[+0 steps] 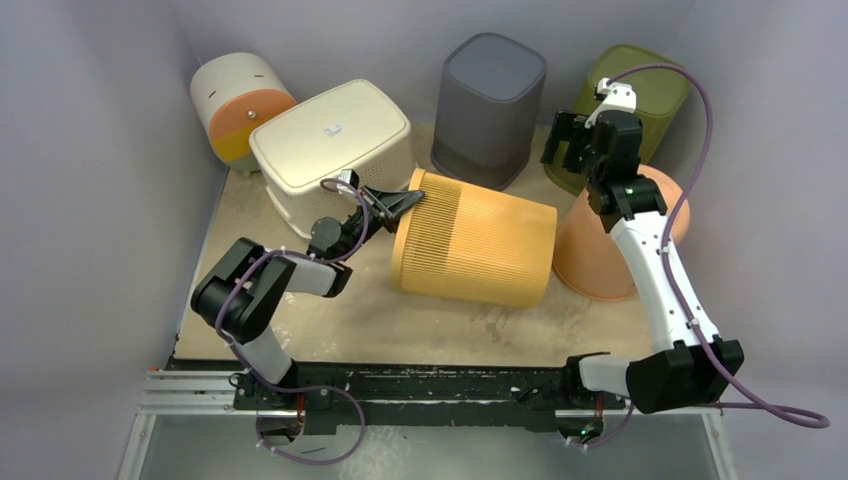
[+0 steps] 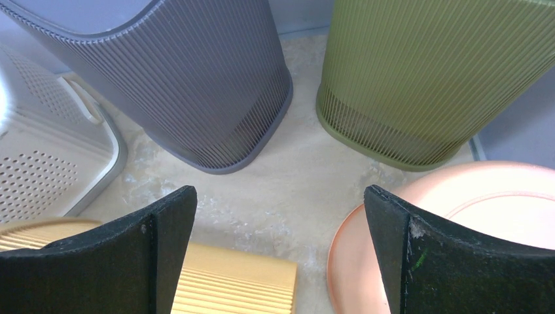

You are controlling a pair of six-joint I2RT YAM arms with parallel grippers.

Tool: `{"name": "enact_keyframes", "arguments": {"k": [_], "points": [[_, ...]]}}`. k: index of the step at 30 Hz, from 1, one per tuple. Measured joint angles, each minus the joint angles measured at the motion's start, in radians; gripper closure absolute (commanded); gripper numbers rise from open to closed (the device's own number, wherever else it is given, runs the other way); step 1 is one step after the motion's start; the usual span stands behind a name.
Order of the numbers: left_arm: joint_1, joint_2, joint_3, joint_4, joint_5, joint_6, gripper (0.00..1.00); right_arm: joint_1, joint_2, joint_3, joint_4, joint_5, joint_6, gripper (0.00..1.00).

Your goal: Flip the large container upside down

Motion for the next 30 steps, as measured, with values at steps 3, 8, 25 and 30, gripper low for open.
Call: {"name": "enact_keyframes", "arguments": {"k": [3,8,25,30], "points": [[-0.019,0.027,0.048,0.008,-0.024,-0.023,1.00,0.000,0.005,0.000,0.000,0.002,0.000,0.00],[-0.088,0.121,0.157,0.016,-0.076,-0.042,1.00,0.000,0.012,0.000,0.001,0.003,0.000,0.00],[0.069,0.096,-0.085,0.089,-0.097,-0.132,1.00,0.000,0.026,-0.037,0.042,-0.003,0.010,0.00],[0.122,0.096,-0.145,0.089,-0.060,-0.130,1.00,0.000,0.041,-0.039,0.041,-0.005,0.011,0.00]]}}
